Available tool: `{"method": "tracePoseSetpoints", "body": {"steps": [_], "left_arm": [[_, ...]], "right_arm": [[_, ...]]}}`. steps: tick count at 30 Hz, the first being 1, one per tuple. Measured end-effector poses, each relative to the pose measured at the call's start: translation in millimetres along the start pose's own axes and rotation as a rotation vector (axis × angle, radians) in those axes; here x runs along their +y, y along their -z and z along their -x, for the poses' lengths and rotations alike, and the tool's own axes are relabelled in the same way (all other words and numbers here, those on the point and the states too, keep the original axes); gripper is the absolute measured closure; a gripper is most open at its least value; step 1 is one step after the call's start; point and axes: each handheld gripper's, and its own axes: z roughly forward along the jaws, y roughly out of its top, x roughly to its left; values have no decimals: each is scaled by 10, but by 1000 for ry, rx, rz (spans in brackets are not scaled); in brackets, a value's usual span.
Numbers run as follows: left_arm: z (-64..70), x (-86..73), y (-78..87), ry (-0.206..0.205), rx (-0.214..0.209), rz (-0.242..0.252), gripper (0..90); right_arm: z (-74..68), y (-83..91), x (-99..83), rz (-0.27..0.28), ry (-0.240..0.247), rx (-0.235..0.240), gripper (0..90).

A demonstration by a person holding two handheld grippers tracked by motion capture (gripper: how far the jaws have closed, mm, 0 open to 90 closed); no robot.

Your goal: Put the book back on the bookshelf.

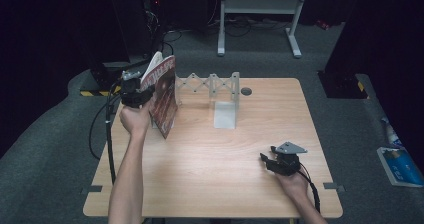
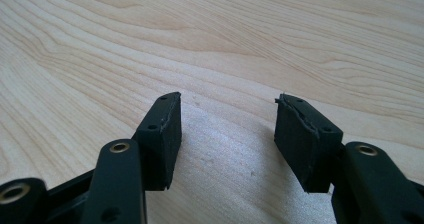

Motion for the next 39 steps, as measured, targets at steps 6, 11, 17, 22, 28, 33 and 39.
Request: {"method": "tracePoseSetpoints", "body": {"steps": [6,11,17,22,28,33,39], "left_arm": [[-89,-7,2,17,10,-12,815],[-160,-6,8,33,7,-21,819],[-243,-43,16,43,17,-17,799],[-317,-56,41,58,30,-27,793],[-375,-94,58,51,43,-26,766],[-414,-113,81,49,55,-24,740],[-475,-134,126,57,57,-23,685]], "right_arm": [[1,0,0,0,1,1,442],[0,-1,0,0,0,1,441],[-2,0,0,-1,-2,2,441],[-2,-1,0,-1,-3,2,440],[-3,-1,0,0,-3,2,440],[-4,-1,0,0,-4,2,440],[-4,-1,0,-1,-4,1,440]]}}
